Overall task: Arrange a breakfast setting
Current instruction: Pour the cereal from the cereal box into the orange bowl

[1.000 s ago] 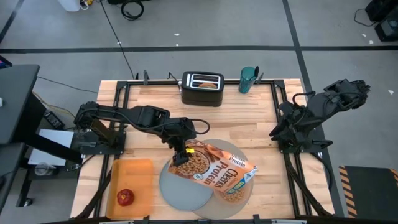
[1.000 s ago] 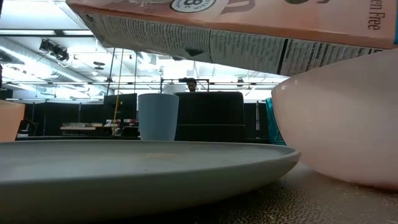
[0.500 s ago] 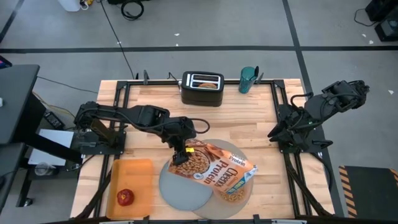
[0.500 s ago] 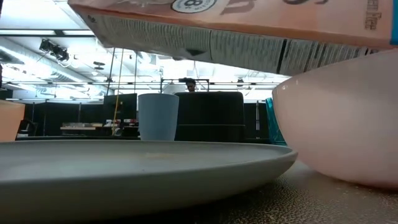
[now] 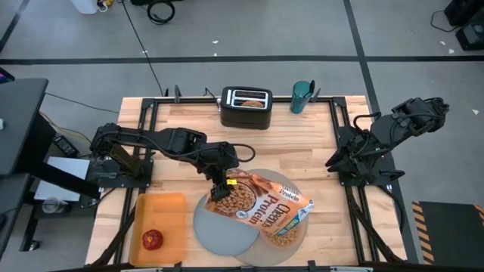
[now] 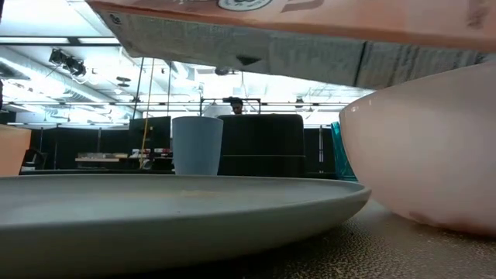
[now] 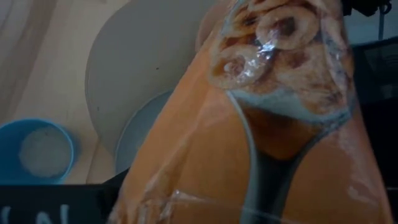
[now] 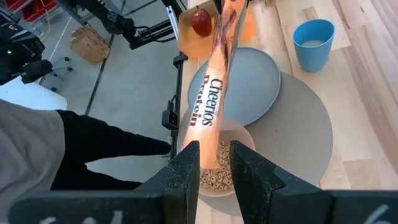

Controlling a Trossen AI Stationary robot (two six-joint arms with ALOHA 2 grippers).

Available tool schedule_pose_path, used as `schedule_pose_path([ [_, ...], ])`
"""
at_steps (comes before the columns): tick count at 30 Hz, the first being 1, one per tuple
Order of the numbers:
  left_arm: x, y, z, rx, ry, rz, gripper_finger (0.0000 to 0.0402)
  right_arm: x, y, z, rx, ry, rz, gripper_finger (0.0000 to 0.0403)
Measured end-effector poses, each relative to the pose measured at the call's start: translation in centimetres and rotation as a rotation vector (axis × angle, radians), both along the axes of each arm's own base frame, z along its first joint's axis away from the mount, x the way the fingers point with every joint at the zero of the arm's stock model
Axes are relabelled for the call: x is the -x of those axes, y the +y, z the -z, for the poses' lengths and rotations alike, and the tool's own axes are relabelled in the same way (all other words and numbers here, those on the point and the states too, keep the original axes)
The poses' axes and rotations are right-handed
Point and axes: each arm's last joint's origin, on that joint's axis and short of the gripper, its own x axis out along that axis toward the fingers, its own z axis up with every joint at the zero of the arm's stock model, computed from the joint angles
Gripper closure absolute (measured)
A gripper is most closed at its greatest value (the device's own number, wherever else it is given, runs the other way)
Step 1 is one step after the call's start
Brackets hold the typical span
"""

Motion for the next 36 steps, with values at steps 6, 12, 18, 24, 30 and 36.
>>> schedule_pose_path([
  [6, 0.11, 0.08, 0.08, -0.004, 0.013, 0.006, 0.0203, 0.00, 0.00, 0.00, 0.000, 0.000, 0.000, 0.0309],
  [12, 0.10, 0.27, 0.09, -0.002, 0.016, 0.010, 0.0203, 0.01, 0.00, -0.01, 0.001, 0.000, 0.000, 0.0309],
  [18, -0.02, 0.51, 0.05, 0.025, 0.016, -0.013, 0.0203, 0.01, 0.00, -0.01, 0.001, 0.000, 0.000, 0.0309],
  [24, 0.11, 0.54, 0.16, 0.018, 0.032, -0.009, 0.0203, 0.01, 0.00, -0.01, 0.001, 0.000, -0.001, 0.0309],
  [30, 0.06, 0.51, 0.14, 0.020, 0.026, -0.007, 0.0203, 0.01, 0.00, -0.01, 0.003, -0.001, -0.002, 0.0309],
  [36, 0.04, 0.53, 0.15, 0.013, 0.025, -0.006, 0.0203, 0.01, 0.00, 0.00, 0.004, -0.001, -0.003, 0.0309],
])
